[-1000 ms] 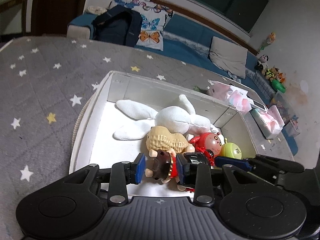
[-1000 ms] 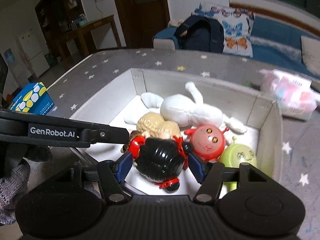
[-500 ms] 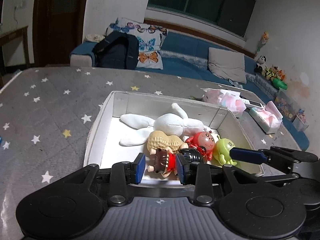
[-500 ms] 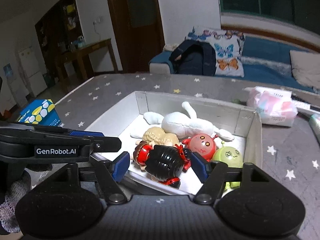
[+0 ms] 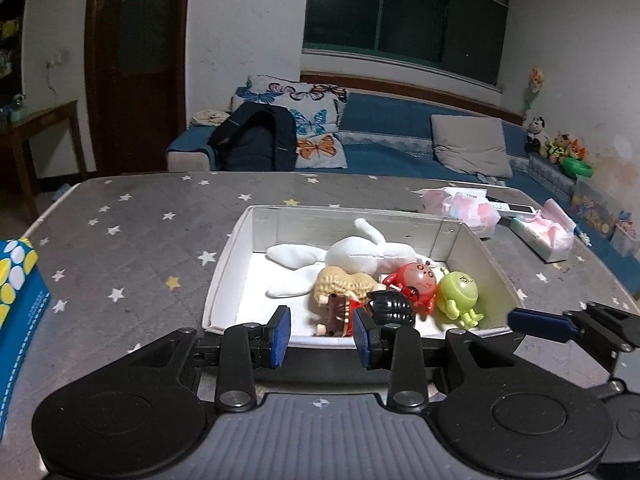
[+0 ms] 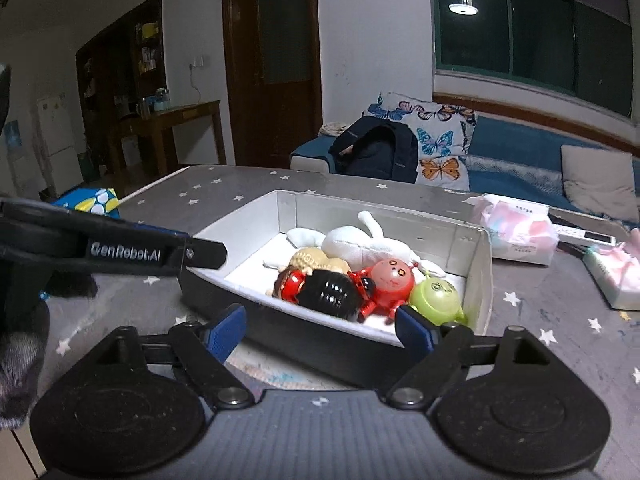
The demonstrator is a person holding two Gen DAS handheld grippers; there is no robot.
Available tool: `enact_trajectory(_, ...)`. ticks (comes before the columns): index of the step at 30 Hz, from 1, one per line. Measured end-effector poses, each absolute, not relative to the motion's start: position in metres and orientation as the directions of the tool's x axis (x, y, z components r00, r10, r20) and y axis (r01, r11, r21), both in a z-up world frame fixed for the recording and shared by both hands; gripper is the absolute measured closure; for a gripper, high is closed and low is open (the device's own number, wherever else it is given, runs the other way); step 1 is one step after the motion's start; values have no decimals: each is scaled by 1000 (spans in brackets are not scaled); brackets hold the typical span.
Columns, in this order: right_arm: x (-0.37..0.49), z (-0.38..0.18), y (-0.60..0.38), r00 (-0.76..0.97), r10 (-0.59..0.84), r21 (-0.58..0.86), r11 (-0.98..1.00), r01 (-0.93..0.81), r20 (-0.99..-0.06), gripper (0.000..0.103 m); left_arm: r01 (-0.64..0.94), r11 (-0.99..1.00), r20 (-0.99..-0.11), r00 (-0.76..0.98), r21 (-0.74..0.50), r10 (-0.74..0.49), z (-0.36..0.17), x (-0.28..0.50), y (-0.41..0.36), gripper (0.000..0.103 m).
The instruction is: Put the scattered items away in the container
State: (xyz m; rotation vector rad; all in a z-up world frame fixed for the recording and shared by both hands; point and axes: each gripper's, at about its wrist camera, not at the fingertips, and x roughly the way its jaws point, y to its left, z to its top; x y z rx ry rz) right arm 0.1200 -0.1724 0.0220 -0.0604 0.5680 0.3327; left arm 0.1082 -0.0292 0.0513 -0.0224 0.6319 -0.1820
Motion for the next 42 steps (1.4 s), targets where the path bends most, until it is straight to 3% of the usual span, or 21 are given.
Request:
enact_trajectory(10,93,16,-176,804,280,44,952,-303,-525,15,148,988,-575,805,-46,-148,44,84,-34,67)
enact_trajectory(12,89,15,-176,809,270,38,955,-295,-522,6,139,990,-567,813,-39,-137,45,79,-33,67)
enact_trajectory(22,70,7,-173,819,233,36,967,-252,-524,6,119,990,-564,813,-77,-141,37,62,-27,67)
enact_trajectory(42,55,0,-173,819,194,45,978,-202,-541,0,110,994,-560,823,-10,-97,20,36,-39,67)
